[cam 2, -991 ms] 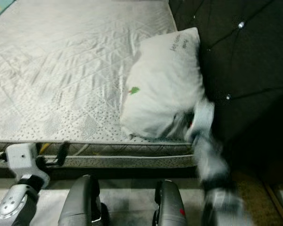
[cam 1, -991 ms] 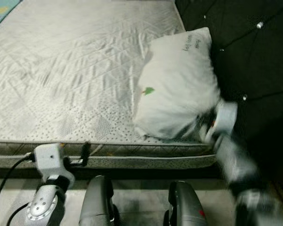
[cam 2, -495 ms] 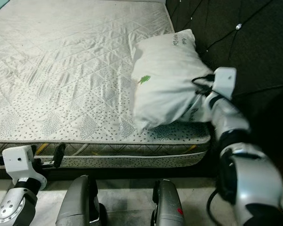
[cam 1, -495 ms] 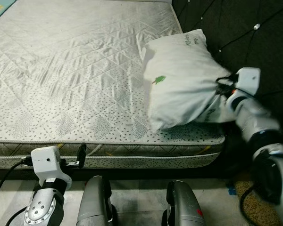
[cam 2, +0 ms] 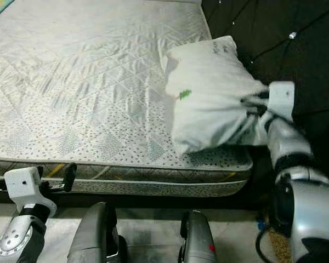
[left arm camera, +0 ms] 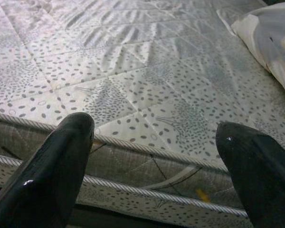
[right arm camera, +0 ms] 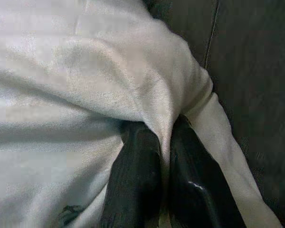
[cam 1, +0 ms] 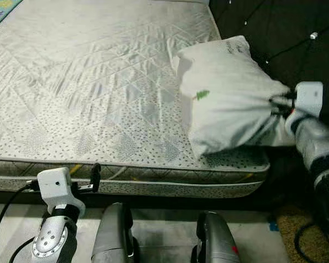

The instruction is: Clean up the room

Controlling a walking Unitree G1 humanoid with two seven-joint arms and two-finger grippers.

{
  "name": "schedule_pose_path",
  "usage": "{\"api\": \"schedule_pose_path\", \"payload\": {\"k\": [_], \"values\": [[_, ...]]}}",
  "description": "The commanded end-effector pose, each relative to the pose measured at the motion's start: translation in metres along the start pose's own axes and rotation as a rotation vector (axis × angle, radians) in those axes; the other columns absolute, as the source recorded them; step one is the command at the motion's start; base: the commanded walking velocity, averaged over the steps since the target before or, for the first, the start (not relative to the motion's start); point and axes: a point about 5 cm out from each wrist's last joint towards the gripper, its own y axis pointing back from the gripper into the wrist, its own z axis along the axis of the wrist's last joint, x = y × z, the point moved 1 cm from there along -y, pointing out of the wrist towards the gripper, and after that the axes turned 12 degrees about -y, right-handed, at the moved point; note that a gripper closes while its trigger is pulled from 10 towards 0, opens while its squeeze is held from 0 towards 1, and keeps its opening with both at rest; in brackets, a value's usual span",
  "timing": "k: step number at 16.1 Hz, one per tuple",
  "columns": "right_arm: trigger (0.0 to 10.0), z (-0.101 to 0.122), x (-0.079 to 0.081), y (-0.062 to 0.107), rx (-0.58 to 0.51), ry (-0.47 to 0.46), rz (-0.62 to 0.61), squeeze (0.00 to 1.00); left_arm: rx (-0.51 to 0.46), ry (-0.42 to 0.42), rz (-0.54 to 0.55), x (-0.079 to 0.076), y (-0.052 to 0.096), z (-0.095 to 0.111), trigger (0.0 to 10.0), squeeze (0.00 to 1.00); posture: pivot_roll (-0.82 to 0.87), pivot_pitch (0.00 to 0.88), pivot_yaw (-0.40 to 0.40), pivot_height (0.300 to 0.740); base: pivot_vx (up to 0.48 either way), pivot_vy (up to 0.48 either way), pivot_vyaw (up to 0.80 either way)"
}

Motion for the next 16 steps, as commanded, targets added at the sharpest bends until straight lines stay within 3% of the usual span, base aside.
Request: {"api": "schedule_pose_path", "payload": {"k": [1, 2, 3, 6, 8, 12, 14, 16], "values": [[10.0, 0.002, -0.008, 0.002, -0.038, -0.015, -0.016, 0.0, 0.004, -0.009, -0.004, 0.0, 0.0, -0.001, 10.0, 0.0, 0.03, 0.096, -0.053, 0.6, 0.0, 0.0, 0.0], [10.0, -0.011, -0.005, 0.002, -0.013, -0.034, -0.003, 0.0, 0.003, -0.013, -0.012, 0.0, -0.001, -0.001, 10.0, 0.0, 0.03, 0.096, -0.05, 0.6, 0.0, 0.0, 0.0], [10.0, -0.016, -0.002, 0.003, -0.005, -0.054, 0.013, 1.0, 0.003, -0.014, -0.014, 0.0, -0.001, -0.001, 10.0, 0.0, 0.02, 0.094, -0.046, 0.6, 0.0, 0.0, 0.0], [10.0, -0.027, 0.017, 0.002, 0.003, -0.071, 0.081, 1.0, 0.0, -0.017, -0.013, 0.0, -0.003, -0.002, 10.0, 0.0, 0.02, 0.093, -0.049, 0.6, 0.0, 0.0, 0.0], [10.0, -0.027, 0.04, 0.001, -0.027, -0.053, 0.156, 1.0, -0.002, -0.018, -0.011, 0.001, -0.003, -0.002, 10.0, 0.0, 0.03, 0.092, -0.05, 0.6, 0.0, 0.0, 0.0], [10.0, 0.006, 0.066, -0.001, -0.136, -0.001, 0.259, 1.0, -0.006, -0.021, -0.014, 0.001, -0.007, -0.001, 10.0, 0.0, 0.01, 0.081, -0.04, 0.6, 0.0, 0.0, 0.0], [10.0, 0.023, 0.076, 0.0, -0.21, -0.051, 0.303, 1.0, -0.017, -0.016, -0.015, 0.001, -0.011, 0.001, 10.0, 0.0, 0.0, 0.073, -0.042, 0.6, 0.0, 0.0, 0.0], [10.0, 0.023, 0.087, 0.003, -0.245, -0.101, 0.356, 1.0, -0.028, -0.01, -0.013, 0.0, -0.014, 0.003, 10.0, 0.0, -0.01, 0.063, -0.042, 0.6, 0.0, 0.0, 0.0]]}}
